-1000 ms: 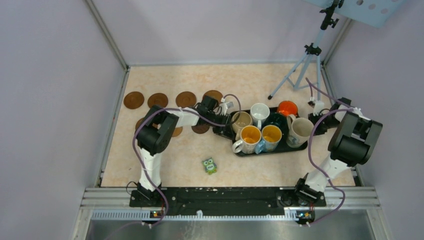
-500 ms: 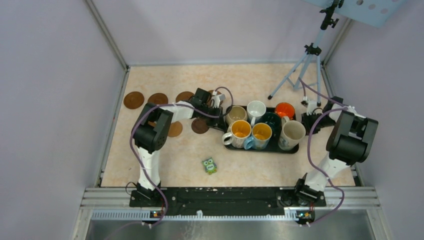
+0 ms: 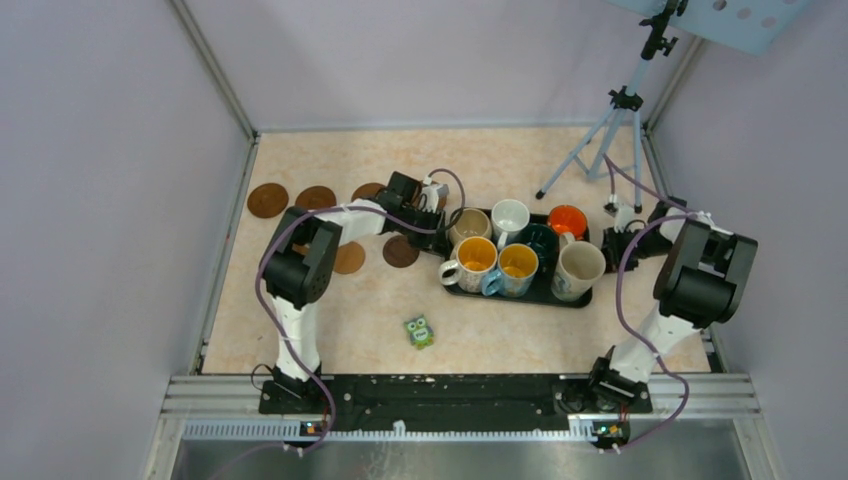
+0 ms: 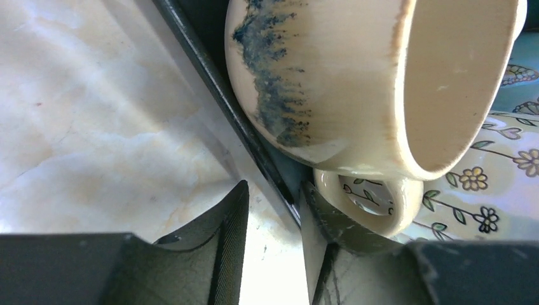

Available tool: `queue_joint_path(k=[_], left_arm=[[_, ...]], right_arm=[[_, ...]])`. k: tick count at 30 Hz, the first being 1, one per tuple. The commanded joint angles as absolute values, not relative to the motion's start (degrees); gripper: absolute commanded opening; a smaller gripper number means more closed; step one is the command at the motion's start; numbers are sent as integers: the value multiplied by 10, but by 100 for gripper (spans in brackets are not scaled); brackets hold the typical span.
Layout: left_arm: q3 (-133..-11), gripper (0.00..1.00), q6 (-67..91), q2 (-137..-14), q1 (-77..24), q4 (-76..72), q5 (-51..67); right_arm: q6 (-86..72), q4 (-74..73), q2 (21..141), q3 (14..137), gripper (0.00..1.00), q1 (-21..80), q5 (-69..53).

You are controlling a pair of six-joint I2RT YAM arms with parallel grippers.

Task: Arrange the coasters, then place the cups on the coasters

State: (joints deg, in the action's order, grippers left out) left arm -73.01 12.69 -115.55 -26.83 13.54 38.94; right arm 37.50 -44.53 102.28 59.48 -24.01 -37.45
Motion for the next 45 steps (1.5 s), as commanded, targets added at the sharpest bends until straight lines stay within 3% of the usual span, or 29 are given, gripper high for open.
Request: queue_joint_path(k=[1, 5, 16, 24, 25, 30, 45], left_arm=[[-749, 45, 77, -1089, -263, 160, 336], [-771, 61, 50, -1056, -244, 207, 334], [-801, 98, -207, -922, -215, 390, 349], [-766, 99, -279, -887, -279, 431, 307], [-762, 99, -275, -889, -298, 428, 284], [-759, 98, -264, -922, -376, 412, 211], [-784, 60, -213, -1018, -459, 372, 147]], right_arm=[[387, -513, 1016, 638, 1, -274, -417], [383, -518, 976, 662, 10, -280, -391], [350, -540, 878, 765, 62, -275, -405], [238, -424, 800, 720, 79, -204, -409], [221, -402, 789, 708, 86, -198, -409], [185, -359, 779, 687, 89, -194, -428], [124, -304, 745, 640, 91, -194, -446]])
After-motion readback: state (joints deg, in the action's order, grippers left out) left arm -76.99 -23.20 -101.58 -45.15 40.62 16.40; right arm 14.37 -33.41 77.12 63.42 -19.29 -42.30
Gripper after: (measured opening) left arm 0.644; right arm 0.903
